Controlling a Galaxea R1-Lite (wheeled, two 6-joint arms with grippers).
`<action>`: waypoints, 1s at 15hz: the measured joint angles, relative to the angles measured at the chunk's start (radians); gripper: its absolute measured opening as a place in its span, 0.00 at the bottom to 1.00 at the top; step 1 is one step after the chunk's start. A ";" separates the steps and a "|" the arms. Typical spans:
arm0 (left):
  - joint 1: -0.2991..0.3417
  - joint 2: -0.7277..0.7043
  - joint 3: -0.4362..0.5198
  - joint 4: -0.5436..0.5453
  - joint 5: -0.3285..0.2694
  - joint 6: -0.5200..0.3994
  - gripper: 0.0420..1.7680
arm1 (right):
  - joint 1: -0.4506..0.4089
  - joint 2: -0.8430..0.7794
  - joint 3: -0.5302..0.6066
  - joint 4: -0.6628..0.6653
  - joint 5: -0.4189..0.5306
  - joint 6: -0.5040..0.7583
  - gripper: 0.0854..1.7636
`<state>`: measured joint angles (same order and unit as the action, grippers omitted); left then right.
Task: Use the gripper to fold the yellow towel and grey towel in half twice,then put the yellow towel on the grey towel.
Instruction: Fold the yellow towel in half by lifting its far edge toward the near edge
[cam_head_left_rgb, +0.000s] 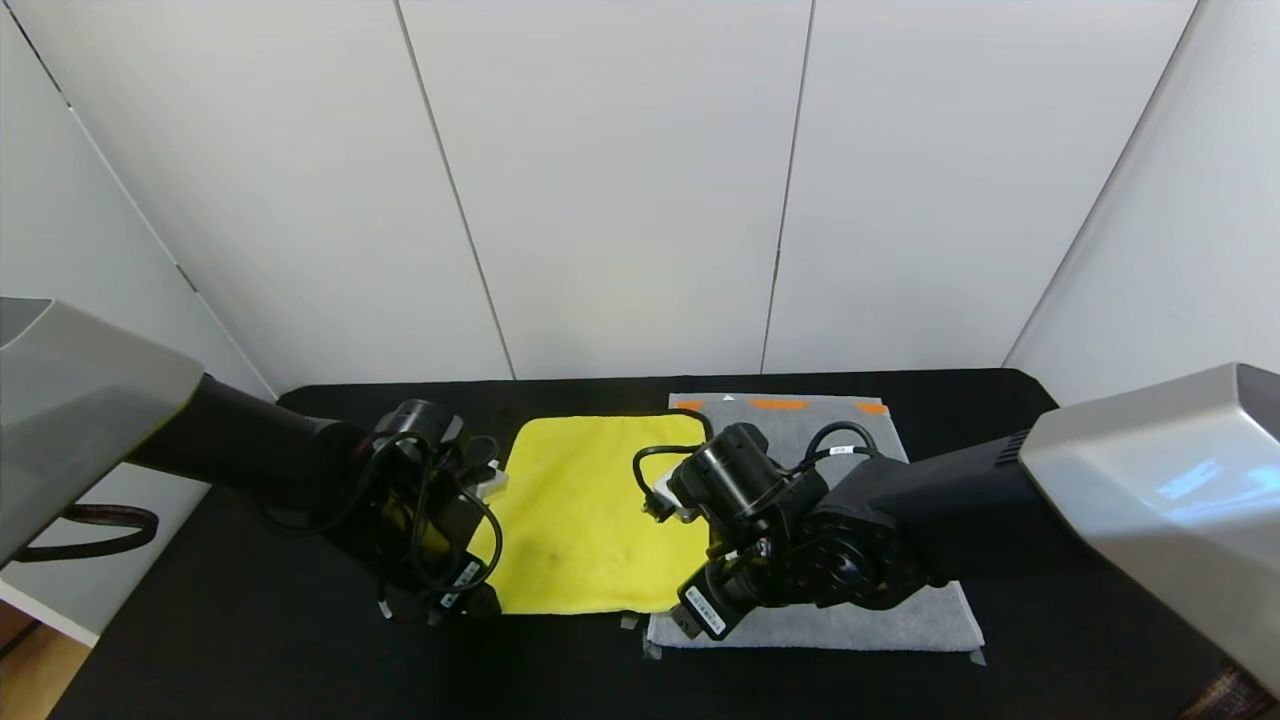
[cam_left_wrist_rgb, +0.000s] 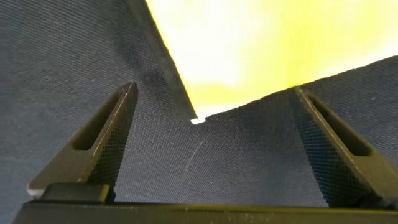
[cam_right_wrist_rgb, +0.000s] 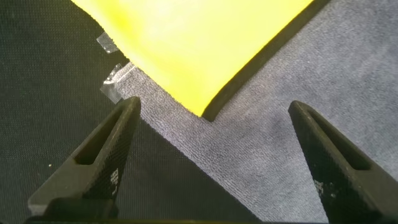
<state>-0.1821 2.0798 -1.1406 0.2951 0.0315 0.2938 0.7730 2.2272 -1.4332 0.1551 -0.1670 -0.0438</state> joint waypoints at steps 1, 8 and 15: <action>0.001 0.004 0.000 0.000 0.000 0.002 0.97 | 0.000 0.003 -0.001 0.000 0.000 0.000 0.97; 0.000 0.024 0.000 0.000 0.006 0.001 0.58 | 0.000 0.007 -0.001 0.000 -0.001 0.000 0.97; 0.000 0.034 -0.001 0.000 0.007 0.000 0.05 | 0.001 0.012 -0.007 -0.001 0.000 0.009 0.97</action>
<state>-0.1821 2.1134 -1.1419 0.2951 0.0381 0.2938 0.7740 2.2389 -1.4402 0.1538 -0.1670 -0.0349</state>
